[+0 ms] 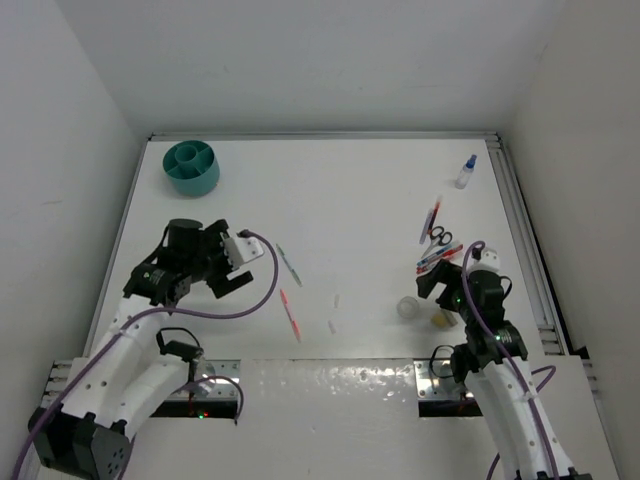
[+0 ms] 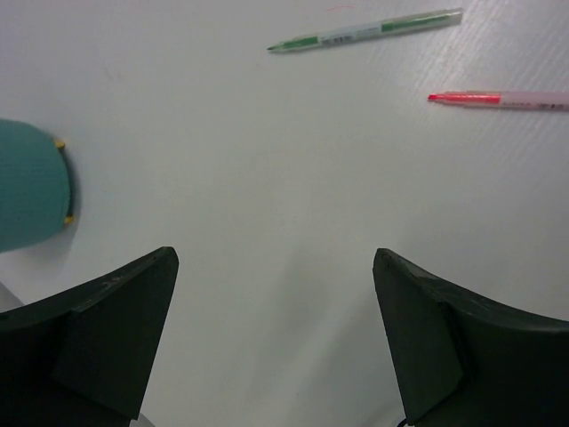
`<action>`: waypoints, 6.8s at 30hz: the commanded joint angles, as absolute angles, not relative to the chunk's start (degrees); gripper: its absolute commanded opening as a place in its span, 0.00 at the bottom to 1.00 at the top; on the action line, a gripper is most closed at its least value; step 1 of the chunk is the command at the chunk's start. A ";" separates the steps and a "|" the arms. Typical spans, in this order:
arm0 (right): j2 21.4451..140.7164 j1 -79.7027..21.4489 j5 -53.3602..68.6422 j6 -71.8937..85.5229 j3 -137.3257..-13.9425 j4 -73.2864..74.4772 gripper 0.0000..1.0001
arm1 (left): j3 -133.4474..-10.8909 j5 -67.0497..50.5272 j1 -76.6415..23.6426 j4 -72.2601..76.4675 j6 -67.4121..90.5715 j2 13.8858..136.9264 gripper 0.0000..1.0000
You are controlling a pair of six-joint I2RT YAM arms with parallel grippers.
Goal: Sort the stationery into containers
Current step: Pick up the pen from the center of the board, then pick up the pen cap from the center of the board, then close the pen cap on the pen.
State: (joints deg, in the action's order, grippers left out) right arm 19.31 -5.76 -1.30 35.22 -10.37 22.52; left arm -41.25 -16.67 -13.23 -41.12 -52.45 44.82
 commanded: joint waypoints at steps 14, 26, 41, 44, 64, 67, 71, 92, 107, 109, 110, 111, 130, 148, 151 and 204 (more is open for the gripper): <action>35.41 -7.20 5.01 23.23 -23.88 20.65 0.63 | -40.27 -21.34 -24.78 -30.59 -44.25 47.39 0.70; 54.48 -25.62 0.89 21.71 -30.32 13.80 0.55 | -42.63 -5.74 -30.86 -21.99 -13.94 54.85 0.62; 80.75 -61.32 -9.58 18.11 -44.11 3.78 0.57 | -42.45 20.92 -9.25 -23.11 6.15 42.99 0.68; 88.40 -64.51 -8.27 18.19 -50.17 2.56 0.60 | -41.75 19.43 -6.07 -25.05 7.47 40.27 0.68; 111.54 -71.46 -17.66 27.67 -62.67 8.26 0.43 | -42.98 19.16 -0.97 -21.63 4.48 39.81 0.69; 111.09 -71.46 -16.62 28.39 -61.35 7.74 0.35 | -42.37 18.55 -1.05 -20.40 4.57 39.64 0.69; 111.10 -71.46 -15.73 29.88 -60.65 9.40 0.15 | -42.45 17.84 -1.14 -19.69 4.75 39.29 0.69; 77.71 -58.02 -13.79 23.02 -51.52 29.69 0.00 | -46.49 -20.39 -6.41 -24.24 -9.23 47.79 0.55; 51.08 -38.59 -11.16 27.43 -36.48 38.93 0.00 | -56.42 -28.56 -41.29 -38.13 -56.62 74.96 0.60; 49.49 -37.36 -11.16 27.16 -36.12 40.51 0.00 | -56.43 -28.83 -46.13 -38.67 -63.16 77.86 0.59; 48.26 -36.83 -11.25 26.98 -35.69 40.78 0.00 | -56.34 -28.13 -49.01 -37.98 -67.20 78.65 0.59; 47.56 -36.04 -11.25 26.98 -35.42 40.96 0.00 | -56.42 -27.86 -50.26 -37.88 -68.80 80.58 0.59; 43.68 -34.45 -9.14 26.46 -33.84 38.76 0.00 | -59.76 -23.65 -60.47 -34.10 -75.68 99.22 0.47; 41.40 -34.37 -9.23 26.28 -33.49 38.58 0.00 | -60.82 -18.02 -63.19 -32.52 -73.04 105.12 0.00; 41.48 -34.28 -9.32 26.02 -34.10 39.11 0.00 | -61.00 -18.19 -63.19 -31.64 -69.71 104.33 0.00; 64.60 -51.59 8.35 19.86 -63.02 31.55 0.00 | -20.30 -8.26 -49.48 23.91 -94.22 46.14 0.00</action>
